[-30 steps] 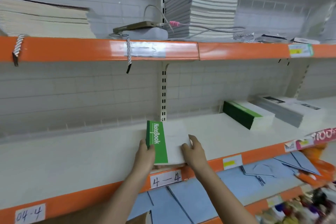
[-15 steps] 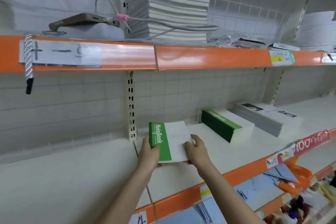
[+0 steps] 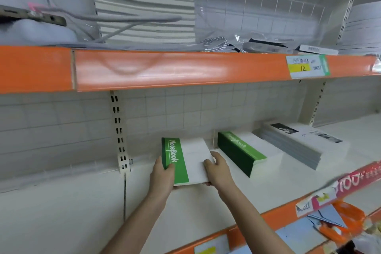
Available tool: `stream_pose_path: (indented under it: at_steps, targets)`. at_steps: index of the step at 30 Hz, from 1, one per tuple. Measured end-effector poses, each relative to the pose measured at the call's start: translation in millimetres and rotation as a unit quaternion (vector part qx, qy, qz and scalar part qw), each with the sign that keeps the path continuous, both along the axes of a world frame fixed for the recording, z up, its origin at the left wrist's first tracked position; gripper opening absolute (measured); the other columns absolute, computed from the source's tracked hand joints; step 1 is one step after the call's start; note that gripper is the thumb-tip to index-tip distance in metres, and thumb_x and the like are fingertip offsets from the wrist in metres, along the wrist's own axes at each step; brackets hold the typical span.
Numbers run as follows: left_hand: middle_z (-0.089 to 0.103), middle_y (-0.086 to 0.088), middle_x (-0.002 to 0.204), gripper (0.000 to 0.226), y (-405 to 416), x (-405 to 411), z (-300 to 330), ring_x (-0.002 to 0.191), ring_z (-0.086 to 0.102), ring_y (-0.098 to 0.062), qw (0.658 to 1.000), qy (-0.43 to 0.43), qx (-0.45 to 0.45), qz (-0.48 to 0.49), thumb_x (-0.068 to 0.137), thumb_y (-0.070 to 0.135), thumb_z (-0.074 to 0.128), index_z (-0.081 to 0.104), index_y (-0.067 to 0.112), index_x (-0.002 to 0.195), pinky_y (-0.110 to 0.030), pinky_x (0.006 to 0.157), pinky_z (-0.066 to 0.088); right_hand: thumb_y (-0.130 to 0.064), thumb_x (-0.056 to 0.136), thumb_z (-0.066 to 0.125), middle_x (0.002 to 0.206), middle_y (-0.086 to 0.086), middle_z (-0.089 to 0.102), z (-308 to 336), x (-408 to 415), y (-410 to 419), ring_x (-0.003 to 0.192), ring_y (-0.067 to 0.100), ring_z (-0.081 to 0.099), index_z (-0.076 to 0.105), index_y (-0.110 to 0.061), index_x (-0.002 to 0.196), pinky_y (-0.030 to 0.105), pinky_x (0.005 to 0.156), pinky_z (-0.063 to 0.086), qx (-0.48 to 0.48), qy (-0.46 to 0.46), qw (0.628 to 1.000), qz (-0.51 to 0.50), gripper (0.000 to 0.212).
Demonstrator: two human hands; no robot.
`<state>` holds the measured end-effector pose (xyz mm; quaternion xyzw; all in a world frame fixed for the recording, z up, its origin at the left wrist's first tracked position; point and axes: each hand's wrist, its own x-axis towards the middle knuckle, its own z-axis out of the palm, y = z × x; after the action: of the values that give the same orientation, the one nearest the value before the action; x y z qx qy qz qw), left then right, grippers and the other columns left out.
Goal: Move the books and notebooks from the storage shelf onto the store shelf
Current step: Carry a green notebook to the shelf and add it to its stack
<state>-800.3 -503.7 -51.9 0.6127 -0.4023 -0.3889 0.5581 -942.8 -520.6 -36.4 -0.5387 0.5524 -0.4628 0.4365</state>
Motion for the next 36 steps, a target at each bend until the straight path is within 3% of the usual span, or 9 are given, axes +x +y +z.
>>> stream_pose_path:
  at_steps: [9, 14, 17, 26, 30, 31, 33, 35, 36]
  targets:
    - [0.062, -0.009, 0.108, 0.035, -25, -74, 11, 0.091, 0.062, -0.026, 0.996, 0.036, -0.006, 0.08, 0.092, 0.004, 0.042, 0.051, 0.021, 0.121, -0.03, 0.062, 0.052, -0.011, 0.092, 0.043, 0.103, 0.005, 0.06, 4, -66, -52, 0.084, 0.021, 0.057, 0.051, -0.02, 0.114, 0.03, 0.058, 0.047, -0.016, 0.012, 0.997, 0.077, 0.025]
    - [0.062, -0.005, 0.101, 0.028, -39, -122, 25, 0.093, 0.062, -0.026, 0.991, 0.062, -0.037, 0.11, 0.096, 0.007, 0.041, 0.051, 0.017, 0.12, -0.038, 0.079, 0.053, -0.017, 0.087, 0.044, 0.101, 0.003, 0.065, 16, -108, -71, 0.092, 0.025, 0.062, 0.058, -0.018, 0.106, 0.038, 0.082, 0.052, -0.049, 0.016, 0.996, 0.078, 0.023]
    - [0.063, -0.004, 0.106, 0.026, -49, -154, 33, 0.096, 0.061, -0.024, 0.987, 0.091, -0.059, 0.122, 0.097, 0.009, 0.04, 0.051, 0.02, 0.118, -0.035, 0.084, 0.049, -0.012, 0.092, 0.039, 0.08, -0.003, 0.058, 26, -138, -82, 0.074, 0.017, 0.052, 0.056, -0.016, 0.085, 0.029, 0.067, 0.041, -0.043, -0.031, 0.995, 0.079, 0.019]
    - [0.063, -0.008, 0.105, 0.026, -88, -231, 37, 0.078, 0.059, -0.014, 0.986, 0.111, -0.049, 0.118, 0.099, 0.012, 0.037, 0.054, 0.011, 0.118, -0.022, 0.056, 0.045, -0.012, 0.097, 0.036, 0.082, 0.006, 0.048, 26, -217, -133, 0.073, 0.017, 0.041, 0.049, -0.011, 0.089, 0.028, 0.061, 0.032, -0.022, -0.051, 0.994, 0.091, 0.015]
    - [0.057, 0.001, 0.087, 0.021, -105, -254, 37, 0.072, 0.054, -0.009, 0.988, 0.101, -0.041, 0.114, 0.101, 0.015, 0.034, 0.052, 0.013, 0.109, -0.009, 0.042, 0.042, -0.015, 0.095, 0.038, 0.098, 0.011, 0.053, 16, -235, -162, 0.085, 0.022, 0.047, 0.052, -0.01, 0.081, 0.03, 0.073, 0.035, -0.023, -0.022, 0.996, 0.086, 0.02]
    - [0.057, 0.0, 0.087, 0.021, -109, -258, 36, 0.073, 0.053, -0.009, 0.989, 0.089, -0.034, 0.117, 0.101, 0.016, 0.032, 0.052, 0.012, 0.107, -0.009, 0.045, 0.043, -0.015, 0.094, 0.038, 0.098, 0.01, 0.051, 13, -238, -168, 0.083, 0.021, 0.046, 0.05, -0.012, 0.076, 0.03, 0.073, 0.034, -0.024, -0.018, 0.996, 0.085, 0.022]
    - [0.06, -0.006, 0.101, 0.028, -119, -260, 26, 0.084, 0.056, -0.014, 0.989, 0.06, -0.023, 0.13, 0.102, 0.023, 0.029, 0.054, 0.011, 0.105, -0.017, 0.07, 0.048, -0.013, 0.092, 0.04, 0.088, 0.001, 0.042, 8, -242, -176, 0.071, 0.015, 0.041, 0.041, -0.018, 0.066, 0.027, 0.065, 0.032, -0.025, -0.013, 0.996, 0.079, 0.027]
    - [0.057, -0.007, 0.123, 0.044, -130, -260, 14, 0.11, 0.055, -0.022, 0.989, 0.032, -0.006, 0.144, 0.098, 0.041, 0.027, 0.055, 0.013, 0.118, -0.038, 0.104, 0.038, -0.012, 0.092, 0.04, 0.086, -0.005, 0.032, 1, -244, -181, 0.071, 0.011, 0.037, 0.034, -0.023, 0.065, 0.025, 0.064, 0.03, -0.033, 0.004, 0.996, 0.081, 0.03]
    - [0.056, -0.006, 0.13, 0.056, -137, -257, 5, 0.119, 0.052, -0.026, 0.989, 0.021, 0.006, 0.147, 0.09, 0.053, 0.026, 0.054, 0.017, 0.123, -0.048, 0.11, 0.031, -0.012, 0.092, 0.039, 0.09, -0.004, 0.032, -2, -245, -182, 0.075, 0.012, 0.039, 0.035, -0.023, 0.068, 0.025, 0.068, 0.031, -0.034, 0.018, 0.996, 0.083, 0.028]
